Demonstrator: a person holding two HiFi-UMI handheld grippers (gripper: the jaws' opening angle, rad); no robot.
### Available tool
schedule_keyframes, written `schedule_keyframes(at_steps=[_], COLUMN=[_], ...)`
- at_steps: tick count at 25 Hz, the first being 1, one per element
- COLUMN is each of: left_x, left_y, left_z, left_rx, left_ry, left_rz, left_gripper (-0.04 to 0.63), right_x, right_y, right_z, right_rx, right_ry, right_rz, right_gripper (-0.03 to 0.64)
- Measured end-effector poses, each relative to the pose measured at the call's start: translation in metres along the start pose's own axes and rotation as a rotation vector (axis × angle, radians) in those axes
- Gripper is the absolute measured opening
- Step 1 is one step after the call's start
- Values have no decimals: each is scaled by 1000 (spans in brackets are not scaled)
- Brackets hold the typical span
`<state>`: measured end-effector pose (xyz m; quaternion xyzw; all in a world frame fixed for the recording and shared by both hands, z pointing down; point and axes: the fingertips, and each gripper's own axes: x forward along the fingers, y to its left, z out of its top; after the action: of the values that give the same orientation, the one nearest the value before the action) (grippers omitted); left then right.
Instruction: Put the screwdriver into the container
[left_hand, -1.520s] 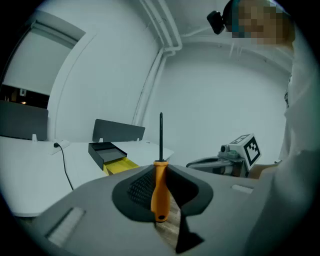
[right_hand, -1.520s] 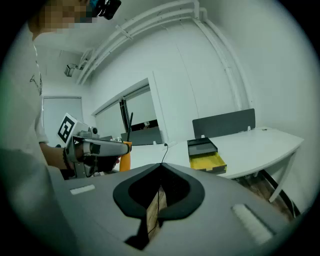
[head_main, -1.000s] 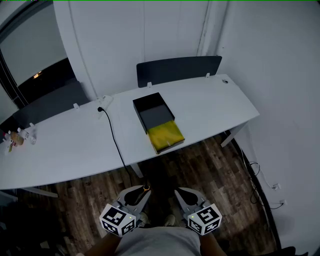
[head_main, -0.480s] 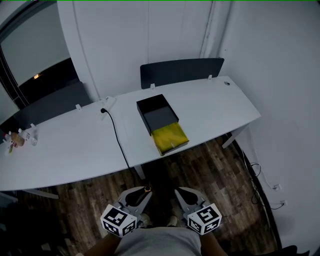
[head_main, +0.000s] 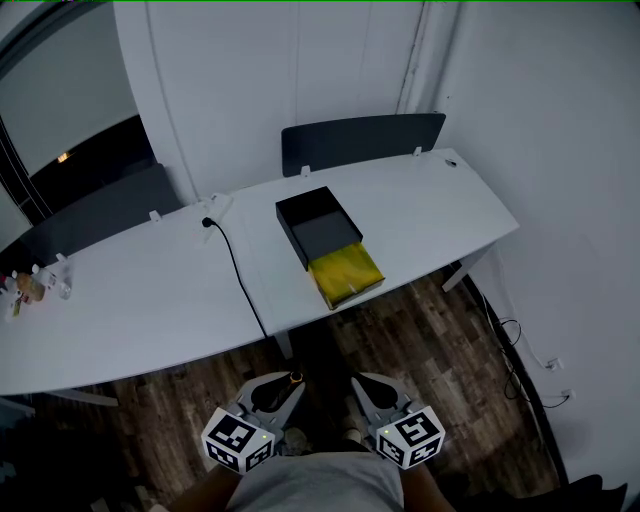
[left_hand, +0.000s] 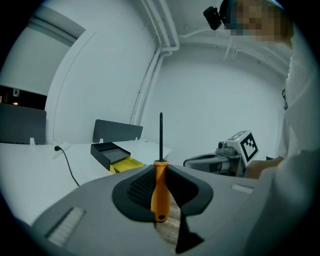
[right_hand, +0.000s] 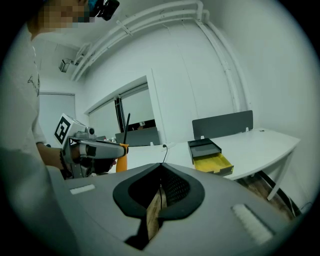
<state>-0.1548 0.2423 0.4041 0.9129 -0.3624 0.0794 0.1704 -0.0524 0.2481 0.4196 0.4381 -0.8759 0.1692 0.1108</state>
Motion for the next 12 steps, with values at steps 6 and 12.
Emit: schedule_keyframes(at_steps=[6,12], left_x=[-5,2], left_y=[8,8], left_z=[-4,-1], left_rx=[-1,-5], left_ry=[3,-2], left_rz=[-23,-45], left_gripper=[67,67], right_x=[1,0], right_y=[8,2], right_z=[-5,-5], right_rx=[7,11], right_ry=[1,4], right_rz=[-30,-51], right_gripper=[14,14])
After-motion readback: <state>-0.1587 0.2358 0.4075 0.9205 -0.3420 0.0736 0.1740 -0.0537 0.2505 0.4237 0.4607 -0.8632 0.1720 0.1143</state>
